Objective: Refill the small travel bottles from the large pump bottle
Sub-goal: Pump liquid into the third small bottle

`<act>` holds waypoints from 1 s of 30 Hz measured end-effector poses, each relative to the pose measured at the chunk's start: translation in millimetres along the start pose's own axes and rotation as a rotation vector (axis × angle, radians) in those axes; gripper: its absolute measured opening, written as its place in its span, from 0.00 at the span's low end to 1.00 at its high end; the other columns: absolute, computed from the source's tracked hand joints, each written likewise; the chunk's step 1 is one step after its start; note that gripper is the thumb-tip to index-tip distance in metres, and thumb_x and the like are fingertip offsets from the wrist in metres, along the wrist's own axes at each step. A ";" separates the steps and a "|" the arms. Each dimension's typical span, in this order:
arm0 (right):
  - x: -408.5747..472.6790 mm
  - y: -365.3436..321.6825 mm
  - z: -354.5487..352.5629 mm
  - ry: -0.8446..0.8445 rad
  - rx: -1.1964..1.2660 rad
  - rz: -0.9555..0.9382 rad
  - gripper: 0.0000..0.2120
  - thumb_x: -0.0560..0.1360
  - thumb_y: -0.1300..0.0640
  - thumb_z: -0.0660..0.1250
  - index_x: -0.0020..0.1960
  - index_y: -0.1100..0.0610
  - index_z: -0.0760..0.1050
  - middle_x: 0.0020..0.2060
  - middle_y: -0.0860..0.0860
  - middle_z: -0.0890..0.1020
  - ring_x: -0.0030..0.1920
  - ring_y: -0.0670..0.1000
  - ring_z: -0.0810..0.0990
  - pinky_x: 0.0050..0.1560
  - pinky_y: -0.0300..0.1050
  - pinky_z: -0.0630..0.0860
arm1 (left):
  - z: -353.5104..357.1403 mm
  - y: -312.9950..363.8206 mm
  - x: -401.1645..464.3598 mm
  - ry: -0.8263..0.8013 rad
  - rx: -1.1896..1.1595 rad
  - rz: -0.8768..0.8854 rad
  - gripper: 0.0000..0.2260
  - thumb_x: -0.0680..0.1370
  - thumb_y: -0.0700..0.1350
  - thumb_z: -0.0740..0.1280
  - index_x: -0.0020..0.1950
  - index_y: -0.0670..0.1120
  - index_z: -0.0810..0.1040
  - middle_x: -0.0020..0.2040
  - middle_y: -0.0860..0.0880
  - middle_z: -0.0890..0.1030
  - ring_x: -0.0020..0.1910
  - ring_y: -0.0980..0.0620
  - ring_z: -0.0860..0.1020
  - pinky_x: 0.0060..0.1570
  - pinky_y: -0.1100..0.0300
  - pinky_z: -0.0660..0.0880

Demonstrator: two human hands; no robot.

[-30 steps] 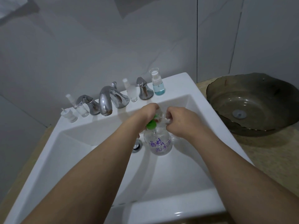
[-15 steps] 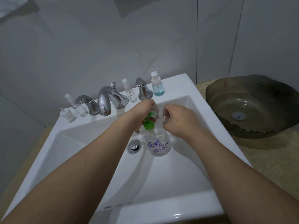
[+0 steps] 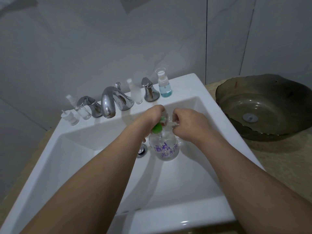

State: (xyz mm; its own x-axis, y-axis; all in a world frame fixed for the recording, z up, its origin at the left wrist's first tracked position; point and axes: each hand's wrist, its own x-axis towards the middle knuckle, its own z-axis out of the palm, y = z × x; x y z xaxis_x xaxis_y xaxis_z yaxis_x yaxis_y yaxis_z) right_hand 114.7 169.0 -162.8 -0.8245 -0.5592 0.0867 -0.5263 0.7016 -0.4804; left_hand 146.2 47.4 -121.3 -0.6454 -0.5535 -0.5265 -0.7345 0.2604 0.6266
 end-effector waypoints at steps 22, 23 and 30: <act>2.1 -2.8 0.1 0.098 0.049 -0.044 0.11 0.66 0.58 0.68 0.44 0.48 0.69 0.47 0.48 0.80 0.49 0.54 0.78 0.46 0.46 0.73 | -8.5 6.6 1.7 -0.030 -0.037 0.011 0.16 0.77 0.57 0.58 0.60 0.50 0.72 0.48 0.45 0.79 0.55 0.41 0.76 0.58 0.35 0.62; 2.4 -2.5 0.2 0.097 0.049 -0.041 0.10 0.66 0.58 0.67 0.44 0.48 0.69 0.47 0.48 0.80 0.50 0.54 0.78 0.47 0.46 0.73 | -7.3 6.2 1.4 -0.023 -0.028 0.010 0.16 0.77 0.58 0.58 0.60 0.50 0.72 0.50 0.45 0.80 0.55 0.41 0.76 0.56 0.36 0.63; 1.5 -1.1 0.3 0.007 -0.007 0.006 0.11 0.67 0.59 0.67 0.44 0.48 0.68 0.48 0.48 0.80 0.51 0.55 0.77 0.46 0.45 0.70 | 0.0 2.3 -2.2 -0.007 -0.015 0.020 0.11 0.78 0.54 0.58 0.49 0.48 0.73 0.39 0.47 0.75 0.39 0.47 0.71 0.47 0.46 0.65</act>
State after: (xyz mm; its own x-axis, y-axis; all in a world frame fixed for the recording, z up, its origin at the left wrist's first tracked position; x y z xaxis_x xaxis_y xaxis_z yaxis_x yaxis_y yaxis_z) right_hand 114.1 167.2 -162.4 -0.8288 -0.5522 0.0900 -0.5231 0.7078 -0.4748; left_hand 145.9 49.2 -118.8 -0.6611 -0.5428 -0.5180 -0.7185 0.2593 0.6454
